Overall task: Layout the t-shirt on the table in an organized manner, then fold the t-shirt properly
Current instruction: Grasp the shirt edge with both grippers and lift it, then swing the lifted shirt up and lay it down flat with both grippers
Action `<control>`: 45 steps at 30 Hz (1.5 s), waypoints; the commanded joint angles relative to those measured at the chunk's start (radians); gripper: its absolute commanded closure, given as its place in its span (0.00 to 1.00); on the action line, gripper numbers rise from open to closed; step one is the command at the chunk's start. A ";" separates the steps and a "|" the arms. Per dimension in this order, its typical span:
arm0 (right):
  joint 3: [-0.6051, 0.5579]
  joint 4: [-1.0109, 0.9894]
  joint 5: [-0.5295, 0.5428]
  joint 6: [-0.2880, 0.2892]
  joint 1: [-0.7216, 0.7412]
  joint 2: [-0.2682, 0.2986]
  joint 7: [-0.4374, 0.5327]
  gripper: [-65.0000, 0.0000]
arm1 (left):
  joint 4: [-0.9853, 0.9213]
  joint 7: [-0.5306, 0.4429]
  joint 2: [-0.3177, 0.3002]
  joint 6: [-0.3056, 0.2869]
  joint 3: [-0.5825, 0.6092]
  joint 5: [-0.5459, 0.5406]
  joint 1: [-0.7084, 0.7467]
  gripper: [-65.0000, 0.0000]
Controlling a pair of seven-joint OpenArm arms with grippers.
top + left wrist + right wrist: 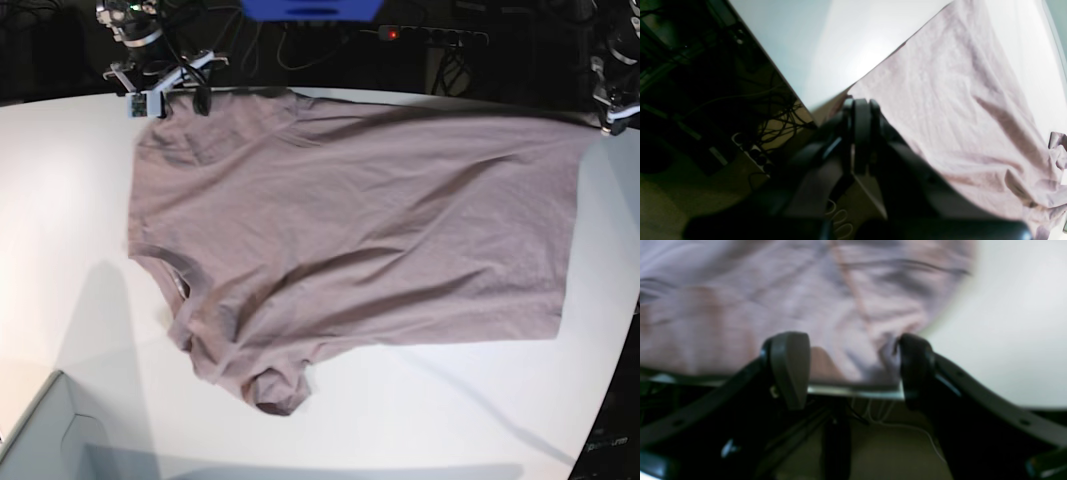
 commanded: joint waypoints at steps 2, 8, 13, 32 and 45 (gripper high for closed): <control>-0.006 -0.024 0.003 0.015 -0.004 0.005 -0.006 0.38 | 0.015 -0.017 -0.012 -0.007 -0.006 -0.008 0.006 1.00; -0.012 -0.047 0.003 0.015 0.008 0.007 -0.006 0.77 | 0.015 -0.017 -0.012 -0.007 -0.009 -0.008 0.006 1.00; 0.017 0.020 0.003 0.015 -0.011 0.007 0.001 1.00 | 0.018 -0.018 -0.012 -0.007 -0.013 -0.008 0.006 1.00; 0.069 0.269 0.205 0.017 -0.281 0.001 0.251 1.00 | 0.215 -0.020 0.039 -0.007 -0.035 -0.008 0.060 1.00; 0.112 0.274 0.403 0.017 -0.317 -0.001 0.581 1.00 | 0.319 -0.021 0.066 -0.007 -0.101 -0.008 0.019 1.00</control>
